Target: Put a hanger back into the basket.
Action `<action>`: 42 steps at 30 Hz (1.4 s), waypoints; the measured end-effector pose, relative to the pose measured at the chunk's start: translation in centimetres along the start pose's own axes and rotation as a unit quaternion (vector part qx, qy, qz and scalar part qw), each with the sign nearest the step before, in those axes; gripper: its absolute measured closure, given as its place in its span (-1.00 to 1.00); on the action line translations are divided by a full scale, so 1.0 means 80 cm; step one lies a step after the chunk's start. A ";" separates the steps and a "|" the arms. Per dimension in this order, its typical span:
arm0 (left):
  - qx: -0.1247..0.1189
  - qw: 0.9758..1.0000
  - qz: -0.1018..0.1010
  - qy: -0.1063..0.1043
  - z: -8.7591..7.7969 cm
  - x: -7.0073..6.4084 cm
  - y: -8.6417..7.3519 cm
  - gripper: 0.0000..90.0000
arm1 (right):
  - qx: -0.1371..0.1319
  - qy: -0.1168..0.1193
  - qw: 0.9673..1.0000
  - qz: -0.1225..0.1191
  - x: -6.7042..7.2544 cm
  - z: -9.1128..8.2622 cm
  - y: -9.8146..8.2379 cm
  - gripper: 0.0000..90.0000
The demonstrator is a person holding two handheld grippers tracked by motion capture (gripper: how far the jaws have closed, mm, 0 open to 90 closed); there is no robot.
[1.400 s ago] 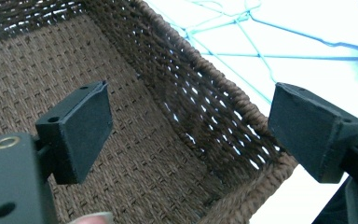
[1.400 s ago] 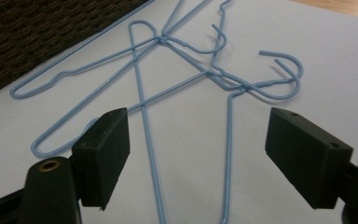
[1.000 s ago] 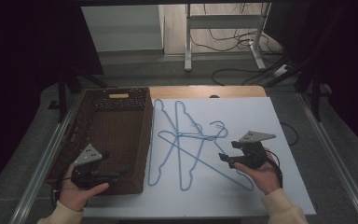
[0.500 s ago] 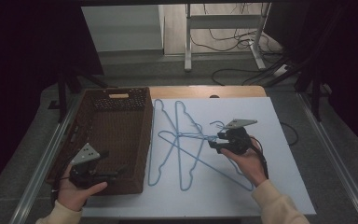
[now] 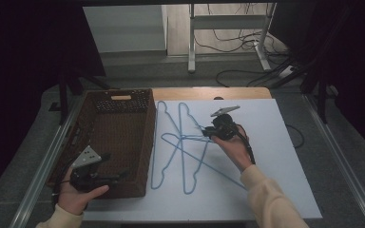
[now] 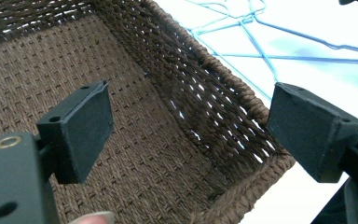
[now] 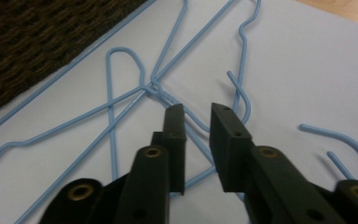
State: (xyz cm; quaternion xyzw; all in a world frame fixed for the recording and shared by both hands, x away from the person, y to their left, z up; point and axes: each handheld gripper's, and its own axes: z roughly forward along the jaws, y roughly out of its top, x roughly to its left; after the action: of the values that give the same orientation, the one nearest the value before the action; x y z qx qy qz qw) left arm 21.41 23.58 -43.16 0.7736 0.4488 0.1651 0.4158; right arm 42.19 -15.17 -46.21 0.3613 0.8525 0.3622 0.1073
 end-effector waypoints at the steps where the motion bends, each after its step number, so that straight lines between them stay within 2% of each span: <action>1: 0.000 1.000 0.000 0.000 0.000 0.000 0.000 -0.67 | 0.005 0.002 1.000 0.002 -0.002 0.005 0.002 0.77; 2: 0.000 1.000 0.000 0.000 0.000 0.000 0.000 -0.67 | 0.005 0.002 1.000 0.002 -0.002 0.005 0.002 0.77; 3: 0.000 1.000 0.000 0.001 0.000 0.000 0.000 -0.67 | 0.017 0.014 1.000 0.007 -0.007 0.017 0.005 0.88; 7: -0.001 1.000 0.002 0.001 -0.001 -0.001 0.001 -0.67 | 0.031 0.008 0.999 0.006 -0.014 0.034 0.007 0.98; 12: 0.000 1.000 0.003 0.001 0.000 -0.001 0.001 -0.67 | 0.042 0.002 0.999 0.003 -0.016 0.051 0.014 0.99; 19: -0.001 1.000 0.002 0.004 -0.001 0.000 0.000 -0.67 | 0.078 -0.019 0.997 0.000 -0.014 0.074 0.016 1.00; 23: -0.001 1.000 0.004 0.006 -0.002 0.001 -0.001 -0.67 | 0.093 -0.031 0.995 0.002 -0.015 0.077 0.014 1.00; 32: -0.002 1.000 0.004 0.007 -0.003 0.001 0.000 -0.67 | 0.105 -0.044 0.994 0.010 -0.018 0.072 0.013 1.00; 38: -0.002 1.000 0.004 0.008 -0.004 0.002 -0.001 -0.67 | 0.112 -0.062 0.992 0.002 -0.017 0.067 0.012 1.00; 39: -0.002 1.000 0.004 0.009 -0.004 0.002 -0.001 -0.67 | 0.117 -0.073 0.991 -0.002 -0.017 0.066 0.011 1.00; 42: -0.002 1.000 0.004 0.008 -0.004 0.002 -0.001 -0.67 | 0.119 -0.074 0.990 -0.002 -0.017 0.064 0.010 1.00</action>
State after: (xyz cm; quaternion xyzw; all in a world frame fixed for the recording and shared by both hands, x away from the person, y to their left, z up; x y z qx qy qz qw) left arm 21.29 23.90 -43.05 0.7733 0.4487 0.1740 0.4127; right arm 45.86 -12.92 -49.43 0.3953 0.8800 0.2303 0.1276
